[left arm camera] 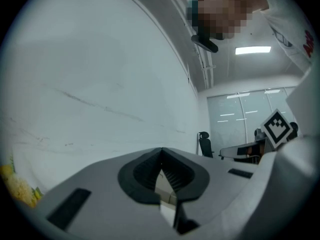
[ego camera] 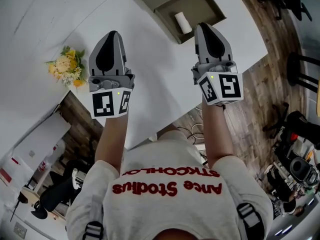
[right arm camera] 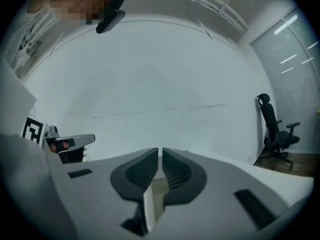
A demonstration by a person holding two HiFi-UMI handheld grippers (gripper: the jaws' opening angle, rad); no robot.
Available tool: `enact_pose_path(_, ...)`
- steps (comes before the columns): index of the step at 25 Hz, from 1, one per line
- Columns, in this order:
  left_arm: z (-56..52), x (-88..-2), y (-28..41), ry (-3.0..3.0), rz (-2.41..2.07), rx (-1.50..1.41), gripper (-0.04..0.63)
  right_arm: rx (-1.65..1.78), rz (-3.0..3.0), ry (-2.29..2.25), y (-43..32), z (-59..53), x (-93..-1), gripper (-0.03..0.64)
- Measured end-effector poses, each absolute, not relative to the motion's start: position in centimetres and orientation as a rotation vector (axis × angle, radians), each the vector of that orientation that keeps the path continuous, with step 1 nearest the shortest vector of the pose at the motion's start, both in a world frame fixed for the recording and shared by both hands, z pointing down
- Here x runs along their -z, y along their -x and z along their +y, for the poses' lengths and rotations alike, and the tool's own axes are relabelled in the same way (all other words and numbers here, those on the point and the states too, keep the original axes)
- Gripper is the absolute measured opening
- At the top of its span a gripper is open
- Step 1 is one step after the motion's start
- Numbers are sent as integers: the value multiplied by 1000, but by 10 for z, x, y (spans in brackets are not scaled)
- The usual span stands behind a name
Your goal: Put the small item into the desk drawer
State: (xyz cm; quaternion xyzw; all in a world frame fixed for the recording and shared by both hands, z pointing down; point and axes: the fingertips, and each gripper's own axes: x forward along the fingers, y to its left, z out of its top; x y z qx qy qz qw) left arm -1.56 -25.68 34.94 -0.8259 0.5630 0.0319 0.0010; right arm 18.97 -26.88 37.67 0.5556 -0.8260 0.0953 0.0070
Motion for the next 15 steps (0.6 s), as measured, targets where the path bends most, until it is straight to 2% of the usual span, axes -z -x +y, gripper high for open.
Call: enact_pose_path(15,-213,-283,37,2498,1723,-210,8,-137,-2674,-1763,-172,-219,-295,25)
